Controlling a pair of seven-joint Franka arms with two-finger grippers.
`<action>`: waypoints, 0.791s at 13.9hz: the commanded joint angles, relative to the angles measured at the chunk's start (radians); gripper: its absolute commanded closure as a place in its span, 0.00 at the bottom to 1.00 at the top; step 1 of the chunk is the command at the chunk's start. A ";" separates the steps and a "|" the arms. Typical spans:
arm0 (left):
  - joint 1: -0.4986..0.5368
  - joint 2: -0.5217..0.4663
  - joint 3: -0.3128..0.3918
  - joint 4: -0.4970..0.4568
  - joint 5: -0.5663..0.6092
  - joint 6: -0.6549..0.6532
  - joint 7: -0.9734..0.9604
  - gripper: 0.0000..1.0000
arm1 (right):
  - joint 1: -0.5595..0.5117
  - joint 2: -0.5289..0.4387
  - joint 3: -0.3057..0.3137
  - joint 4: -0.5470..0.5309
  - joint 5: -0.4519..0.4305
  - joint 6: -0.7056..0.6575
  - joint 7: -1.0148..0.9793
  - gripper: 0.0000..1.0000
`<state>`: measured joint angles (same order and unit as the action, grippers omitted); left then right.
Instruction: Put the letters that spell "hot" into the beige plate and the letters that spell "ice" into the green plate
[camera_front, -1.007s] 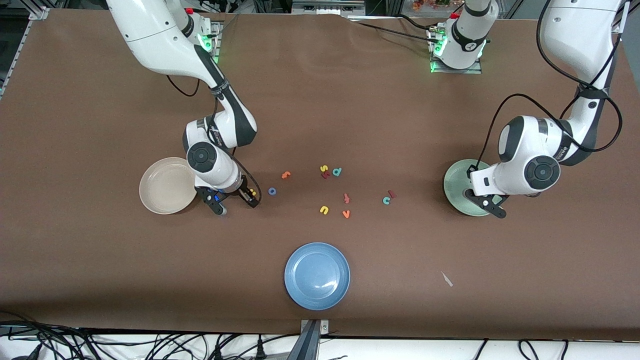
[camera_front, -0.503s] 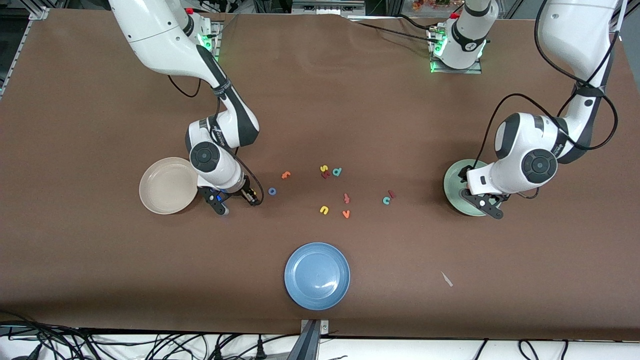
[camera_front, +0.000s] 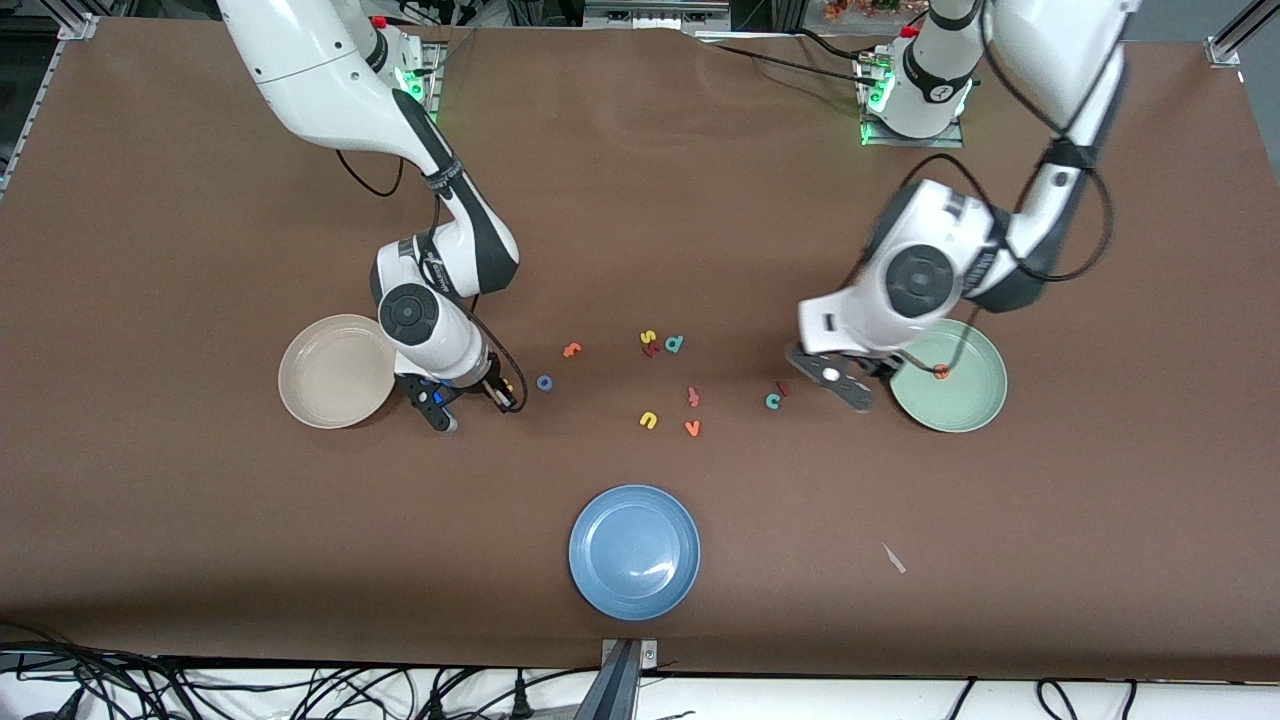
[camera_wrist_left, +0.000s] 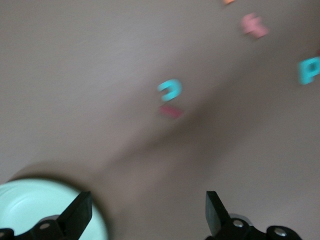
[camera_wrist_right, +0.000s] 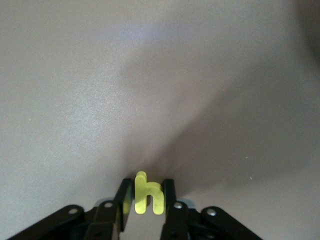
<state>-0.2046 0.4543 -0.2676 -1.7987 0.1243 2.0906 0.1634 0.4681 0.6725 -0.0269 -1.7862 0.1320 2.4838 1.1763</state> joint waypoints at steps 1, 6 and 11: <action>-0.027 0.113 0.007 0.091 0.034 0.050 -0.016 0.00 | 0.006 0.042 0.001 0.041 0.026 0.007 0.000 0.78; -0.029 0.181 0.007 0.082 0.153 0.126 -0.002 0.00 | 0.004 0.045 -0.001 0.074 0.024 -0.040 -0.014 0.92; -0.029 0.228 0.007 0.081 0.195 0.209 0.001 0.32 | -0.006 0.012 -0.010 0.113 0.023 -0.204 -0.171 1.00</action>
<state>-0.2335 0.6537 -0.2578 -1.7441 0.2711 2.2833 0.1544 0.4667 0.6927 -0.0299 -1.7040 0.1357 2.3529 1.1095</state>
